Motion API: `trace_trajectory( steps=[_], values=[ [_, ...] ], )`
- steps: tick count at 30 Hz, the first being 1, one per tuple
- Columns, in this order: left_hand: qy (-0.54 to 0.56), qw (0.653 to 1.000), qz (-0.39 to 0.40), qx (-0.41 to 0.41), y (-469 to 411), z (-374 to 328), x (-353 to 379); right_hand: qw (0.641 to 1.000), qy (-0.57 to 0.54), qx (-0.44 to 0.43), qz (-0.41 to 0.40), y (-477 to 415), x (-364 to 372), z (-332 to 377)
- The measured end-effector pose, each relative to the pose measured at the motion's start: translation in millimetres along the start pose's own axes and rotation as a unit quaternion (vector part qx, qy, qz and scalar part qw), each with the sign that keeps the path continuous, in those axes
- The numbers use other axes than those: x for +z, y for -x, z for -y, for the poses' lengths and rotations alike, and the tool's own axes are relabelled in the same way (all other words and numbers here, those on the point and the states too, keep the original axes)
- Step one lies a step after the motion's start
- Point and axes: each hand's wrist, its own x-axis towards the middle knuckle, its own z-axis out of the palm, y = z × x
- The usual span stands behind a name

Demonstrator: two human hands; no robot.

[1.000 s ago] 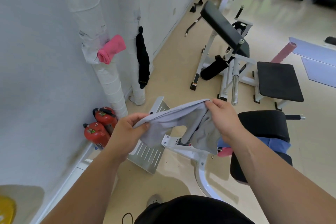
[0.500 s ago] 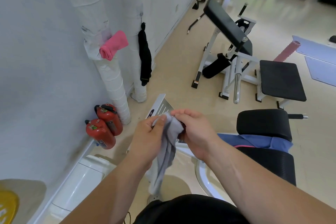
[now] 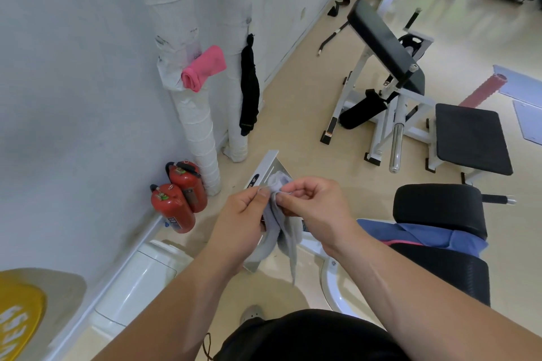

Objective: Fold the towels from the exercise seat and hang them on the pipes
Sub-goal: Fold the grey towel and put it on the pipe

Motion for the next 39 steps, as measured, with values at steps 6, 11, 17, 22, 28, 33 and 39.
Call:
trace_trajectory(
  steps=[6,11,17,22,28,33,39],
  values=[
    [-0.016,0.999,0.028,0.003,3.5,3.1,0.5,0.998,0.043,-0.051,0.012,4.5,0.9,0.7],
    [-0.039,0.998,0.041,0.014,10.1,2.6,0.6,0.997,0.05,-0.06,0.008,4.4,-1.9,-4.2],
    [-0.075,0.995,0.052,0.049,7.4,0.0,-6.0,0.995,0.057,-0.076,0.037,5.0,-1.4,-3.7],
    [-0.13,0.986,0.083,0.067,4.0,-5.7,-9.2,0.994,0.059,-0.074,0.054,4.6,-2.5,-0.5],
    [-0.175,0.973,0.124,0.082,-0.4,-10.2,-9.7,0.988,0.087,-0.108,0.062,1.2,-10.4,-3.3],
    [-0.203,0.97,0.111,0.072,-1.9,-8.4,-1.5,0.957,0.197,-0.202,0.067,-5.0,-24.3,-5.5],
    [-0.267,0.955,0.063,0.113,-11.0,-23.6,10.8,0.911,0.285,-0.262,0.145,-26.4,-59.0,-3.4]
  ],
)
